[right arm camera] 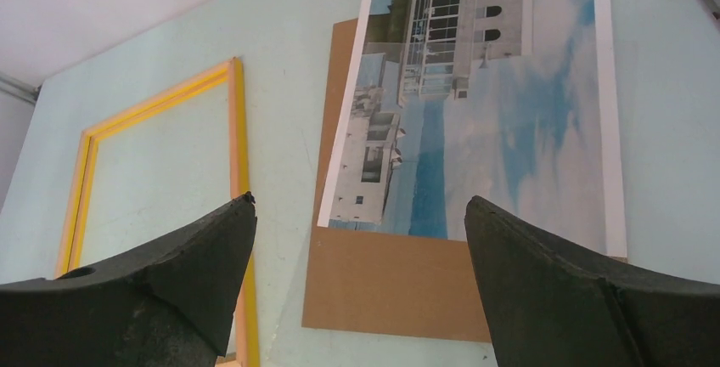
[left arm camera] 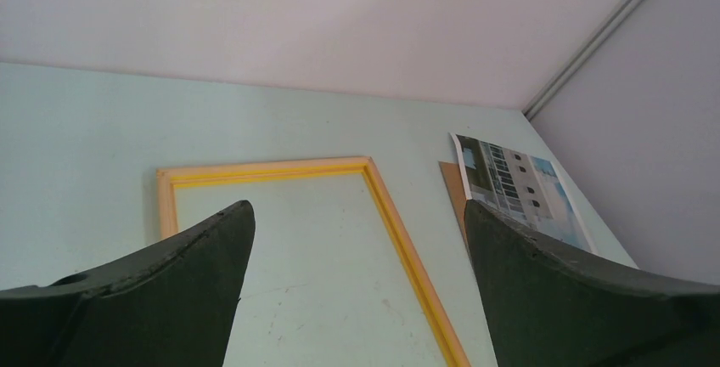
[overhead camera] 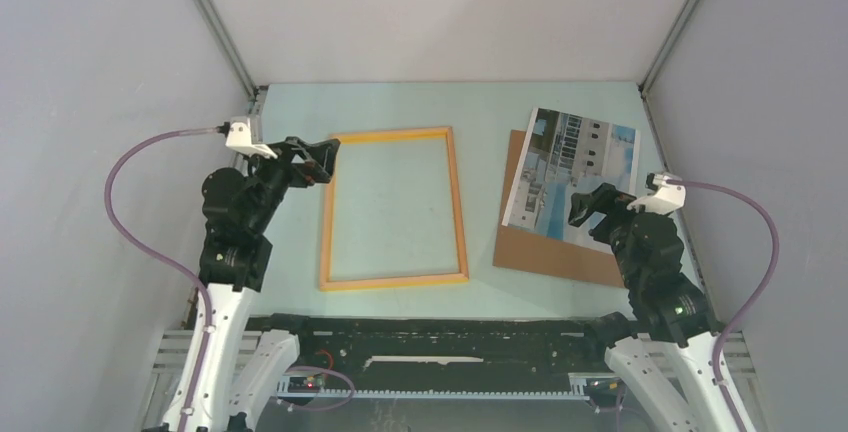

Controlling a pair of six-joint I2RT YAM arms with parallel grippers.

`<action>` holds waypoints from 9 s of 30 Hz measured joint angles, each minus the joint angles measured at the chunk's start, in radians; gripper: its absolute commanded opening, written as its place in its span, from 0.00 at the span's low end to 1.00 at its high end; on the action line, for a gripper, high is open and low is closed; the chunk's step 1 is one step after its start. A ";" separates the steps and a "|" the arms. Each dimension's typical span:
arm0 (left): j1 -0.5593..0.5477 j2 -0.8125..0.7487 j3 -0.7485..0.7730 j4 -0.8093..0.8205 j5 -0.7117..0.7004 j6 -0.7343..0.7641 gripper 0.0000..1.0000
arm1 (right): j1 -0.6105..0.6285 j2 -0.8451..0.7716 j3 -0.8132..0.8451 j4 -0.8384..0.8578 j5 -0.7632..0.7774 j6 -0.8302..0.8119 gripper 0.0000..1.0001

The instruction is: Put the photo into the frame

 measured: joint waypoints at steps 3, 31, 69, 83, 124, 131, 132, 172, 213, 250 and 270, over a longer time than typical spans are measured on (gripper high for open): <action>-0.002 0.025 0.000 0.018 0.029 -0.009 1.00 | 0.001 -0.005 -0.005 0.000 0.018 0.013 0.99; -0.623 0.673 0.063 0.040 -0.052 -0.162 1.00 | -0.208 0.188 -0.138 0.011 -0.086 0.199 1.00; -0.837 1.404 0.615 -0.128 -0.067 -0.516 0.96 | -0.728 0.628 -0.274 0.270 -0.314 0.394 1.00; -0.801 1.370 0.493 0.041 0.122 -0.608 0.89 | -0.726 0.701 -0.274 0.397 -0.385 0.397 1.00; -0.779 1.344 0.448 0.202 0.159 -0.643 0.00 | -0.615 0.569 -0.296 0.329 -0.346 0.325 1.00; -0.707 1.207 0.406 0.125 0.136 -0.518 0.00 | -0.520 0.385 -0.296 0.299 -0.312 0.232 1.00; -0.688 1.172 0.389 0.119 0.135 -0.508 0.00 | -0.515 0.372 -0.296 0.297 -0.306 0.227 1.00; 0.142 0.366 -0.321 -0.061 0.159 -0.261 0.00 | -0.499 0.410 -0.296 0.295 -0.316 0.209 1.00; 0.221 0.494 -0.320 0.007 0.227 -0.262 0.00 | -0.484 0.445 -0.296 0.299 -0.320 0.206 1.00; 0.235 0.475 -0.334 0.007 0.216 -0.261 0.00 | -0.484 0.445 -0.296 0.299 -0.320 0.206 1.00; 0.174 0.550 -0.321 0.012 0.185 -0.243 0.47 | -0.483 0.448 -0.296 0.300 -0.320 0.206 1.00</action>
